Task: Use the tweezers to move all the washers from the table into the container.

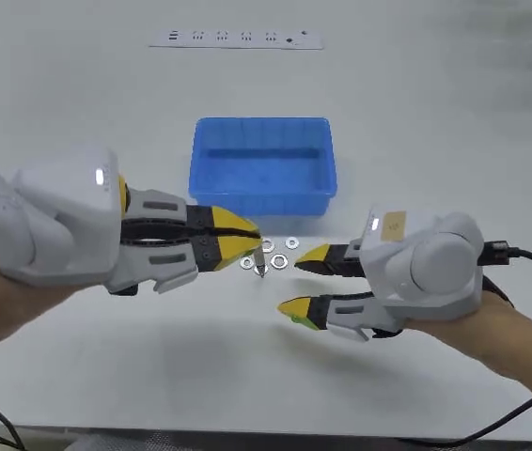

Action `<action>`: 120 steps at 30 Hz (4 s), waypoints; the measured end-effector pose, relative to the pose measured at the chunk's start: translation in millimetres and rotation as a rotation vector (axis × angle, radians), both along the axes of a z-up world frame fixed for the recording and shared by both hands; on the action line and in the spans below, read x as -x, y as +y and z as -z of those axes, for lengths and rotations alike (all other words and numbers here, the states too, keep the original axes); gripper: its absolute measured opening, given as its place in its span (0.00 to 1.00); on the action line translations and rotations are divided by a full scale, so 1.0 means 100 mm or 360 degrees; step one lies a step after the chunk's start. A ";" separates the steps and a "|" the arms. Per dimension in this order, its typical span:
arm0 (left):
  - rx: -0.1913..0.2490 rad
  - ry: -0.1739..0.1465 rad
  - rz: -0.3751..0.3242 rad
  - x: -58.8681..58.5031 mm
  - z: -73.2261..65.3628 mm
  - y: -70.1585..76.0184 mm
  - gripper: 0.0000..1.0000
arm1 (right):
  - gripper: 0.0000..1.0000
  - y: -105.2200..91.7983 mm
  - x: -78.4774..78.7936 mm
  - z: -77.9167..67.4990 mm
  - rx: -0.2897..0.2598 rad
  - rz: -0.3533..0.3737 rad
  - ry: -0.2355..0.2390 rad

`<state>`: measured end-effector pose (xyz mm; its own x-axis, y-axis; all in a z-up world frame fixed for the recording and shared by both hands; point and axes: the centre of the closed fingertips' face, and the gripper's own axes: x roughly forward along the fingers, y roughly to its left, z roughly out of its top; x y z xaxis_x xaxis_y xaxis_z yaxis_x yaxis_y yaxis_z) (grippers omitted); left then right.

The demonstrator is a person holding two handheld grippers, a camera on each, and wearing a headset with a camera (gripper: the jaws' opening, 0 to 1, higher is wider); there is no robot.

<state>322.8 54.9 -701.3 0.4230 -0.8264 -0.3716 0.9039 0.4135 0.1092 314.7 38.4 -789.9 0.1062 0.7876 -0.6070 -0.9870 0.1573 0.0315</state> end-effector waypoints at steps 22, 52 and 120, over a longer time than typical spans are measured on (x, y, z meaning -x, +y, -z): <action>-0.0029 0.0056 0.0069 0.01 0.02 -0.01 0.04 | 0.31 0.32 -0.04 -0.12 -0.0073 -0.0086 0.0000; -0.0141 0.0072 0.0157 0.05 0.06 -0.06 0.05 | 0.11 0.39 -0.07 -0.11 -0.0027 -0.0326 -0.0090; 0.0161 0.0212 -0.0524 0.24 0.07 0.67 0.75 | 0.09 0.36 -0.38 -0.88 -0.0206 -0.0197 -0.0187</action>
<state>298.3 122.3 -708.4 0.6258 -0.6894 -0.3647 0.7240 0.6874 -0.0572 352.5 74.1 -702.2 0.0679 0.8695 -0.4892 -0.9967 0.0369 -0.0728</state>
